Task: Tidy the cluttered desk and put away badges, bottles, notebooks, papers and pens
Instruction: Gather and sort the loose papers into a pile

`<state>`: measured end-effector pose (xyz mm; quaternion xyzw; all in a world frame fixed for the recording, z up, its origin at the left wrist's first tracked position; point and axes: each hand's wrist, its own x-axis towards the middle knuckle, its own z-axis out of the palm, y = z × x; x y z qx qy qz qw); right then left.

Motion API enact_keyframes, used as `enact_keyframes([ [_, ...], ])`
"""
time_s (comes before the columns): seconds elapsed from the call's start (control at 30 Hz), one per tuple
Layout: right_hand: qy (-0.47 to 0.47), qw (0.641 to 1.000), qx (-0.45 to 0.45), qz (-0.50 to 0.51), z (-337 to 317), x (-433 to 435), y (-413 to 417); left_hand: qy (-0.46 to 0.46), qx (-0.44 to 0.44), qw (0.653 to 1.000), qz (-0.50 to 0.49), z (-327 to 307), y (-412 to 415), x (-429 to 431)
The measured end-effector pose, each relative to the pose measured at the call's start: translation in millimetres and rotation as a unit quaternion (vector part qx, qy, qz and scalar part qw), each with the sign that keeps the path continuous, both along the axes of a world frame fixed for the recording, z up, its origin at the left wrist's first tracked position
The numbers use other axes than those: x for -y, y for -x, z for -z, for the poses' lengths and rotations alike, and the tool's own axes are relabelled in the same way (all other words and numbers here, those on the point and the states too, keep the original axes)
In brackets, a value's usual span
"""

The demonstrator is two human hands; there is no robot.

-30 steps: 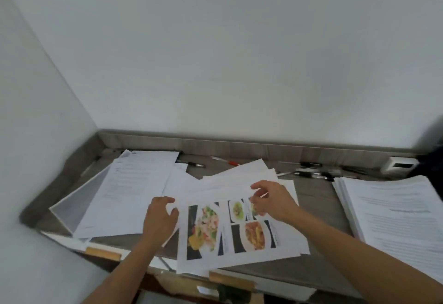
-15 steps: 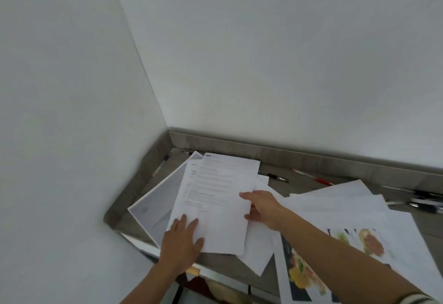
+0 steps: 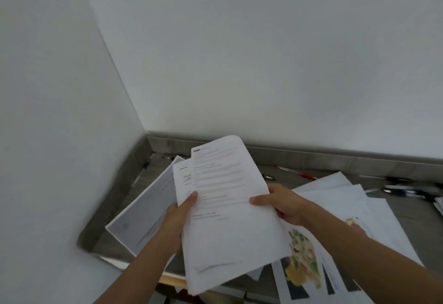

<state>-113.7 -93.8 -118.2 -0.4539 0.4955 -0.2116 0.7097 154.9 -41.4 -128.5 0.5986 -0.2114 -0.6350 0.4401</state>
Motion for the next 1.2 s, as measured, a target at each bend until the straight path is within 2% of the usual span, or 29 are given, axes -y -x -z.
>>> enact_keyframes([
  [0.07, 0.018, 0.997, -0.059, -0.038, -3, -9, 17, -0.011, -0.052, 0.998, 0.038, -5, 17, 6],
  [0.2, 0.057, 0.976, -0.207, -0.025, 0, -21, 58, -0.005, -0.047, 0.995, 0.091, 4, 58, 13],
  [0.3, 0.079, 0.968, -0.232, 0.053, 5, -32, 81, -0.029, -0.050, 0.993, 0.107, 13, 84, 7],
  [0.4, 0.098, 0.954, -0.283, 0.026, 7, -44, 96, -0.038, -0.041, 0.990, 0.128, 24, 107, 1],
  [0.47, 0.084, 0.955, -0.284, 0.020, 9, -48, 113, -0.037, -0.029, 0.988, 0.145, 29, 119, -1],
  [0.53, 0.097, 0.948, -0.286, 0.105, 14, -47, 140, -0.036, -0.014, 0.989, 0.142, 35, 130, -5],
  [0.6, 0.131, 0.902, -0.338, 0.236, 20, -40, 176, -0.047, -0.010, 0.991, 0.128, 41, 136, -10],
  [0.67, 0.119, 0.870, -0.376, 0.297, 32, -36, 218, -0.076, 0.000, 0.992, 0.105, 47, 142, -20],
  [0.73, 0.059, 0.872, -0.377, 0.305, 47, -31, 252, -0.095, 0.018, 0.992, 0.077, 50, 149, -28],
  [0.8, 0.007, 0.883, -0.334, 0.328, 47, -31, 259, -0.088, 0.025, 0.994, 0.059, 50, 153, -33],
  [0.87, -0.024, 0.906, -0.266, 0.329, 37, -32, 248, -0.084, 0.025, 0.995, 0.049, 50, 156, -35],
  [0.93, -0.027, 0.924, -0.239, 0.297, 33, -30, 239, -0.079, 0.024, 0.996, 0.038, 48, 158, -35],
  [1.1, -0.063, 0.949, -0.274, 0.146, 20, -28, 220, -0.063, 0.032, 0.997, 0.024, 44, 161, -40],
  [1.2, -0.032, 0.947, -0.307, 0.093, 10, -28, 218, -0.061, 0.027, 0.998, 0.021, 42, 161, -43],
])
